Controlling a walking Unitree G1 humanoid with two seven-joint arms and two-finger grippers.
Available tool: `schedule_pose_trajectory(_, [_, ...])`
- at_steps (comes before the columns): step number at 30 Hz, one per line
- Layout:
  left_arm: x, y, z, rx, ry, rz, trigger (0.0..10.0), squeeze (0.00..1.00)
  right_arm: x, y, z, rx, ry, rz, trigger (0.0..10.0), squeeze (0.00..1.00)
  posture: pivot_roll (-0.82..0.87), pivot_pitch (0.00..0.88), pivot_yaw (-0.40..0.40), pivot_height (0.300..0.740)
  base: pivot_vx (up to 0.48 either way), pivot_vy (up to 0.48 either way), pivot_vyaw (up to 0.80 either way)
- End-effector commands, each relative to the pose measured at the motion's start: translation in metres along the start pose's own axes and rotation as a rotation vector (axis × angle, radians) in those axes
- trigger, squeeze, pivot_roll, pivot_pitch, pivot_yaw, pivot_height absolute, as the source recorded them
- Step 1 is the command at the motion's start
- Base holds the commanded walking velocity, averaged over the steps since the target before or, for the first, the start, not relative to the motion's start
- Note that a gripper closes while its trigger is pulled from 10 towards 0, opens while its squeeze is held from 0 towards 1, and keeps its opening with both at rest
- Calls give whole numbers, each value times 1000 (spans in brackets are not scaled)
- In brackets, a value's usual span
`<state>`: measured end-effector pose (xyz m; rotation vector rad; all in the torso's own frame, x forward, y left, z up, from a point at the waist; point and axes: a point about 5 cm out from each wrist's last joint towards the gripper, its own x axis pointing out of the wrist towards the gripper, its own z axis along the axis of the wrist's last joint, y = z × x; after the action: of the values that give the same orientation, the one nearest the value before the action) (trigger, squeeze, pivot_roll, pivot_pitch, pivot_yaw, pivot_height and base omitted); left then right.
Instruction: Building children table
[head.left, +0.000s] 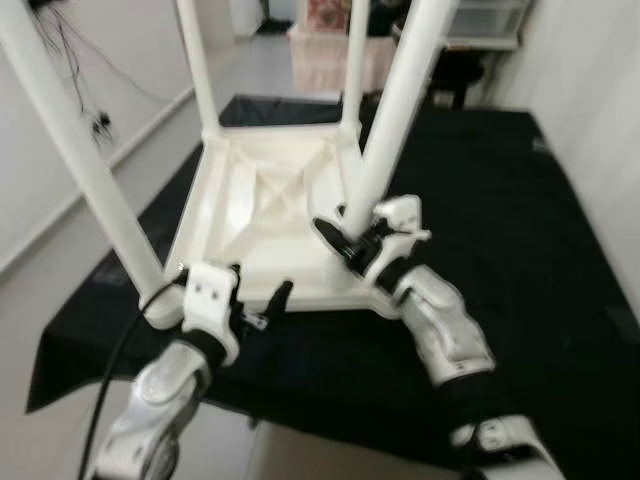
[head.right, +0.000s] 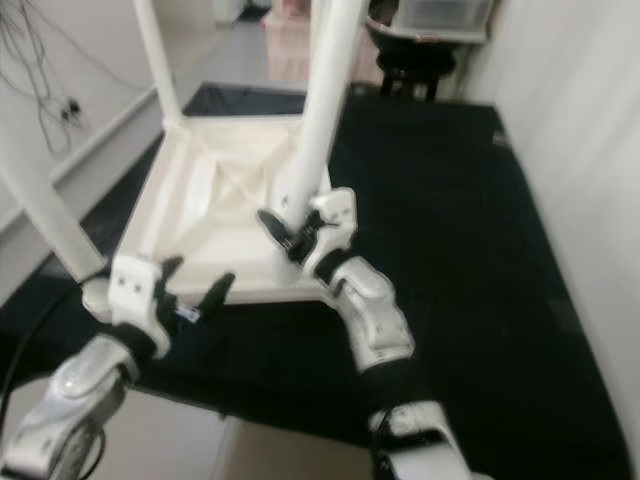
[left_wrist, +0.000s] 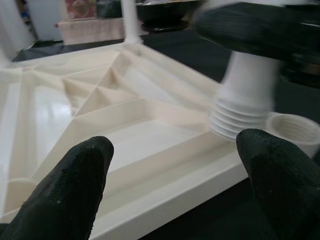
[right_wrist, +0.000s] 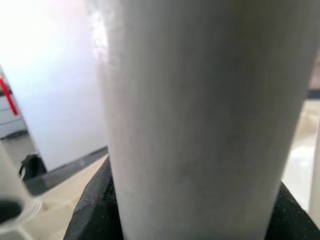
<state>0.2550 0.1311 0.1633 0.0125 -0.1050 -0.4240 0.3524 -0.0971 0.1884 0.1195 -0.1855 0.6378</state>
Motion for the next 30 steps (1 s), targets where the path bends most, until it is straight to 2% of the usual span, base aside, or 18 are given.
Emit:
schedule_pose_trajectory(1, [-2, -3, -3, -7, 21, -29, 10000, 0, -4, -9, 1, -17, -3, -42, 10000, 0, 10, 79, -17, 740, 0, 0, 0])
schedule_pose_trajectory(5, [-7, -8, 1, 10, 27, -74, 10000, 0, 2, -20, 13, -21, -13, -26, 10000, 0, 23, 124, -16, 740, 0, 0, 0])
schedule_pose_trajectory(7, [-16, -14, 2, 68, 57, -148, 10000, 0, 3, -27, 34, 5, -53, 114, 10000, 0, 27, 168, -9, 740, 0, 0, 0])
schedule_pose_trajectory(10, [-16, -14, 2, 68, 57, -148, 10000, 0, 3, -27, 34, 5, -53, 114, 10000, 0, 27, 168, -9, 740, 0, 0, 0])
schedule_pose_trajectory(11, [-22, -20, 0, 90, 84, -218, 10000, 0, 2, -28, 44, 0, -63, 207, 10000, 0, 31, 186, -5, 740, 0, 0, 0])
schedule_pose_trajectory(12, [-22, -20, 0, 90, 84, -218, 10000, 0, 2, -28, 44, 0, -63, 207, 10000, 0, 31, 186, -5, 740, 0, 0, 0])
schedule_pose_trajectory(14, [-36, -33, -1, 101, 129, -339, 10000, 0, 3, -32, 55, -38, -45, 340, 10000, 0, 42, 225, 7, 740, 0, 0, 0])
schedule_pose_trajectory(16, [-41, -36, -1, 96, 138, -361, 10000, 0, 2, -33, 58, -50, -34, 385, 10000, 0, 49, 240, 13, 740, 0, 0, 0])
schedule_pose_trajectory(21, [-53, -31, 0, 54, 151, -326, 10000, 0, 0, -39, 59, -98, 24, 458, 10000, 0, 56, 266, 25, 740, 0, 0, 0])
schedule_pose_trajectory(25, [-60, -30, 1, -9, 145, -310, 10000, 0, 0, -43, 57, -133, 59, 458, 10000, 0, 63, 283, 29, 740, 0, 0, 0])
schedule_pose_trajectory(30, [-67, -35, 3, -26, 150, -334, 10000, 0, -1, -49, 60, -142, 71, 465, 10000, 0, 72, 298, 34, 740, 0, 0, 0])
